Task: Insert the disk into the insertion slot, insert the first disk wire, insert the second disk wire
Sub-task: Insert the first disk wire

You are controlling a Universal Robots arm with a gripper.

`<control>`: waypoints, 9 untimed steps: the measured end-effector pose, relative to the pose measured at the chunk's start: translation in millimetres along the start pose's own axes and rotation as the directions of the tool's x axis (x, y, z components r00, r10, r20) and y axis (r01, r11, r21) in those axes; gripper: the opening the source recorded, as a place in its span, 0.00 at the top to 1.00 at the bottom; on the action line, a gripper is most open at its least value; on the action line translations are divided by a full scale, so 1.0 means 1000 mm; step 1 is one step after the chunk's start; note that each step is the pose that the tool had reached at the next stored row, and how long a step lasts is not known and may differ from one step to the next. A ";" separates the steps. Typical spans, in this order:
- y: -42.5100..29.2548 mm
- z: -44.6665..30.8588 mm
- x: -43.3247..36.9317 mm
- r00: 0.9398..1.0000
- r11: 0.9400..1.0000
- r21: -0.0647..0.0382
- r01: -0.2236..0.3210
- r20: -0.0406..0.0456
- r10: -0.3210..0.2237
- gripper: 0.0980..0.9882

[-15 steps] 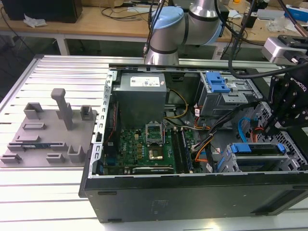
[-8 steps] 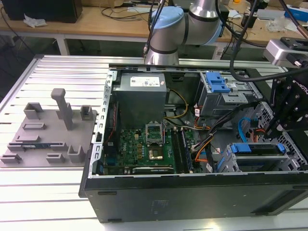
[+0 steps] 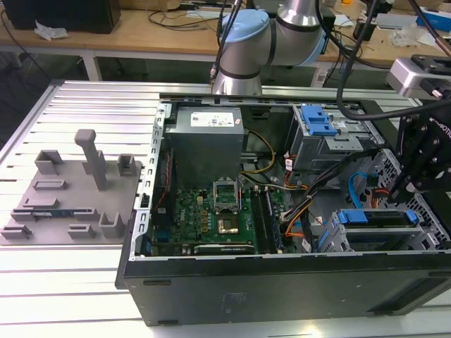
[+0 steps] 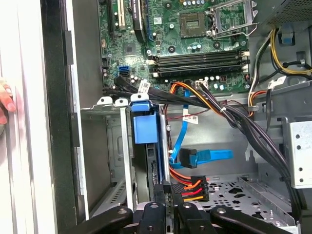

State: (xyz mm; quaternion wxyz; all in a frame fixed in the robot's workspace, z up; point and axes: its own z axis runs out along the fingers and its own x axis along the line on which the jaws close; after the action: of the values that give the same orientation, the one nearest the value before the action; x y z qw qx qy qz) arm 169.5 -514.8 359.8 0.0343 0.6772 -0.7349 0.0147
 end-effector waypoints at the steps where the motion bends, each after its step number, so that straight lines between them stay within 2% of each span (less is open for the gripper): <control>1: 0.0000 0.0000 0.0004 1.000 1.000 0.000 0.000 0.000 0.000 0.93; 9: -0.0001 0.0000 0.0011 1.000 1.000 0.000 0.000 0.000 0.000 0.93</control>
State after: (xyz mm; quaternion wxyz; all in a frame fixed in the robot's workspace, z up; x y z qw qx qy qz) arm 169.5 -515.9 359.9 0.0343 0.6772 -0.7349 0.0147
